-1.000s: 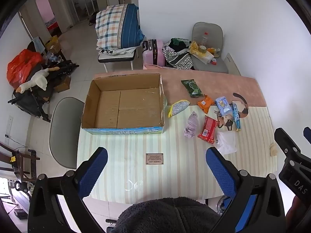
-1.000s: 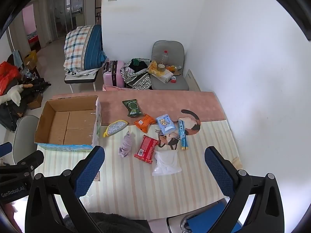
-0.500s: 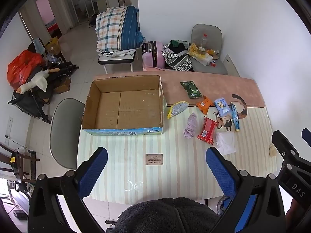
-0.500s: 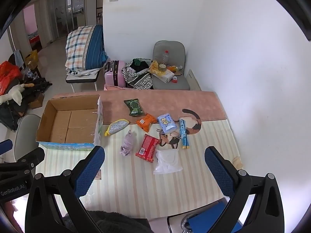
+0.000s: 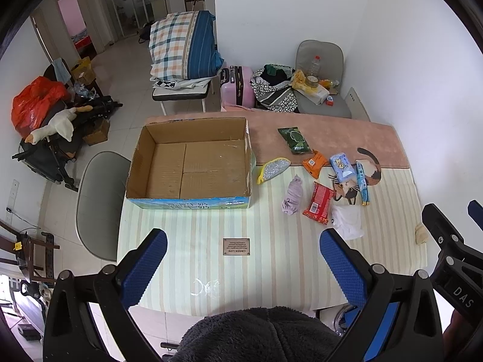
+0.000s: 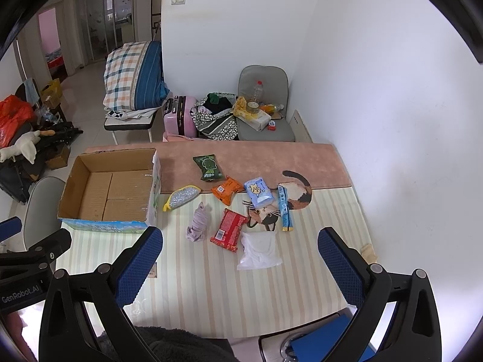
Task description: Organize soft objects
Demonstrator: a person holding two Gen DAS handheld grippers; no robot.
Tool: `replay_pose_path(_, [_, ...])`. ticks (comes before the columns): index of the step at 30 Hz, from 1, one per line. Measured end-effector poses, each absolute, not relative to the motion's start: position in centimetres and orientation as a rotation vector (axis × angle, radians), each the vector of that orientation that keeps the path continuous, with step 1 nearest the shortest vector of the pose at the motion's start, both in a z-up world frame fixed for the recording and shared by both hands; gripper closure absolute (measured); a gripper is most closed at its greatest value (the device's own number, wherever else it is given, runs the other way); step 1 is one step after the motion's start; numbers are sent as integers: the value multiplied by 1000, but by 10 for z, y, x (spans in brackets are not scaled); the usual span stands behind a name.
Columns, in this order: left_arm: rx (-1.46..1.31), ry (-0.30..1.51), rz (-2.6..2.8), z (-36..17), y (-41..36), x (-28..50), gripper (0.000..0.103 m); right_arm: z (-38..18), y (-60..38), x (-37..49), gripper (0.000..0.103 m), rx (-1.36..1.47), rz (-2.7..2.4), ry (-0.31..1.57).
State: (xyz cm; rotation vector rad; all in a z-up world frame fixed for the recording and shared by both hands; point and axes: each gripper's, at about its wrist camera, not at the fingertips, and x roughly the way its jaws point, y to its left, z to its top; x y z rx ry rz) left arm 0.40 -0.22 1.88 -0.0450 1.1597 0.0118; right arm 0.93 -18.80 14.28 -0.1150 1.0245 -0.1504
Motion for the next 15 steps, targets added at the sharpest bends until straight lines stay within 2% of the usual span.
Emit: replay_pose_path(15, [-46,1150,13,24,-12,0,0,149,-189,5,0,-115,-150,1018])
